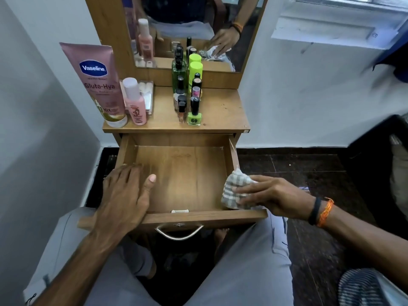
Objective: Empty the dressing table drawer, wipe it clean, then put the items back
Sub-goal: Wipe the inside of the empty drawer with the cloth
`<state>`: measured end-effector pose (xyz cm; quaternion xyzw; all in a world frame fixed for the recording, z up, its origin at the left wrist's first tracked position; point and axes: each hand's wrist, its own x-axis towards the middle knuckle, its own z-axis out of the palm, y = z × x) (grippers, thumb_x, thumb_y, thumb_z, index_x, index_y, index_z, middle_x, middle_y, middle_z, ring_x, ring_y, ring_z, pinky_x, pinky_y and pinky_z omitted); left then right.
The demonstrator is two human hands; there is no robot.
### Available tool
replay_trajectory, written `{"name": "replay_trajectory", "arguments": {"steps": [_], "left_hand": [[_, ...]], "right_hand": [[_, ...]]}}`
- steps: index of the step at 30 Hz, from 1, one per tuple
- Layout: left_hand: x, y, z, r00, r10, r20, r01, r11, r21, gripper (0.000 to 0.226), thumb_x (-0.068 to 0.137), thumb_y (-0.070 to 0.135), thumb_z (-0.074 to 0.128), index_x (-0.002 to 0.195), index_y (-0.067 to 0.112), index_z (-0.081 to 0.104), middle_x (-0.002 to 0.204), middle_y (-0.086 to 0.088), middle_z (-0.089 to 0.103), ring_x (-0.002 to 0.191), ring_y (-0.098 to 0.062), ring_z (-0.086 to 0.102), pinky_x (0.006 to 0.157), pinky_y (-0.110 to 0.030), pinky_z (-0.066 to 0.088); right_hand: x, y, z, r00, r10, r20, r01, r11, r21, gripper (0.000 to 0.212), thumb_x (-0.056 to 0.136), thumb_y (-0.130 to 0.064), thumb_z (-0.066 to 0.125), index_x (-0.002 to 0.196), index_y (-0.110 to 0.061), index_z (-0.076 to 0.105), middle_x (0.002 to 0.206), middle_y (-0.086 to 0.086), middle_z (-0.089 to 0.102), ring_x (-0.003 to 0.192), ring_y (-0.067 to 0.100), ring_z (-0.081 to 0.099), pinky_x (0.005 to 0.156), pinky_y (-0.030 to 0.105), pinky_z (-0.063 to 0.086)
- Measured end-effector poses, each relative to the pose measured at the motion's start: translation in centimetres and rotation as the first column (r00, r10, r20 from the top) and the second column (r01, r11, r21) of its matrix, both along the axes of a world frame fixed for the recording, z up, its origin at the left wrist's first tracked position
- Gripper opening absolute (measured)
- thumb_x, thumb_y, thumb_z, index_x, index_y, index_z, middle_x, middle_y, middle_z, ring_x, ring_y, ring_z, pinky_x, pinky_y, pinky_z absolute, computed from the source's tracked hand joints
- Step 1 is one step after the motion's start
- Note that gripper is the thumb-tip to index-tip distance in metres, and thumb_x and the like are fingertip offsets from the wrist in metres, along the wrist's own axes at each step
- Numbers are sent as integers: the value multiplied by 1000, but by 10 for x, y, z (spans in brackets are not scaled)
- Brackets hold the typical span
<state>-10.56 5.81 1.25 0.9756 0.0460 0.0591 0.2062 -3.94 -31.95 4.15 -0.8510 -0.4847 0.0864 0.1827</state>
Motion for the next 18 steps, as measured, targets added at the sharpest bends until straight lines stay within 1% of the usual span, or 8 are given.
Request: {"name": "replay_trajectory", "arguments": {"steps": [3, 5, 7, 10, 13, 15, 16, 18], "left_hand": [[0, -3, 0, 1000, -11, 2, 11, 999, 30, 67, 100, 57, 22, 125, 7, 59, 132, -15, 61, 132, -34, 45, 112, -52, 33], [-1, -4, 0, 1000, -17, 11, 17, 999, 42, 68, 100, 56, 21, 125, 7, 60, 131, -14, 61, 131, -34, 47, 112, -51, 33], [-1, -4, 0, 1000, -14, 9, 14, 999, 41, 68, 100, 57, 20, 126, 7, 59, 131, -14, 61, 131, -33, 46, 112, -50, 32], [1, -2, -1, 1000, -18, -12, 19, 999, 27, 70, 100, 60, 17, 127, 10, 59, 134, -11, 60, 133, -31, 45, 114, -48, 29], [1, 1, -2, 1000, -7, -6, 7, 1000, 26, 71, 99, 62, 15, 125, 12, 59, 133, -10, 61, 133, -29, 46, 115, -48, 28], [3, 0, -3, 1000, -12, 4, 11, 999, 30, 71, 99, 62, 16, 122, 13, 60, 130, -10, 62, 131, -29, 47, 114, -48, 29], [3, 0, -2, 1000, -10, 9, 10, 1000, 29, 70, 99, 62, 16, 122, 13, 60, 129, -10, 63, 131, -29, 48, 114, -49, 29], [3, 1, -3, 1000, 1, 10, -1, 1000, 23, 69, 100, 62, 17, 122, 13, 60, 130, -10, 63, 130, -29, 48, 115, -49, 29]], "right_hand": [[8, -4, 0, 998, 58, -5, -58, 997, -48, 28, 99, -20, 60, 124, -26, 72, 141, -9, 60, 141, 21, 47, 106, 41, 50], [15, -2, 0, 998, 43, -34, -45, 997, -63, 29, 99, -25, 60, 126, -25, 71, 142, -8, 59, 142, 19, 46, 109, 41, 48], [26, 4, -1, 998, -32, -57, 30, 999, -38, 31, 96, -26, 65, 127, -24, 69, 143, -5, 57, 141, 15, 46, 112, 39, 46], [50, 23, -4, 972, -230, -38, 230, 973, -5, 33, 98, -22, 65, 130, -25, 67, 148, -8, 51, 141, 11, 44, 114, 37, 43], [63, 54, -8, 913, -409, 5, 409, 912, -25, 36, 101, -32, 57, 136, -26, 62, 155, -12, 40, 135, 17, 52, 110, 38, 45], [60, 64, -10, 870, -493, 3, 493, 870, -31, 38, 100, -37, 58, 136, -24, 62, 157, -8, 39, 130, 22, 57, 106, 39, 48], [54, 65, -10, 867, -499, 14, 499, 866, -33, 38, 98, -39, 61, 133, -23, 64, 156, -6, 42, 124, 22, 61, 103, 38, 51], [37, 60, -5, 901, -431, 41, 433, 898, -76, 36, 94, -45, 65, 125, -28, 70, 151, -9, 49, 107, 17, 70, 92, 33, 57]]}}
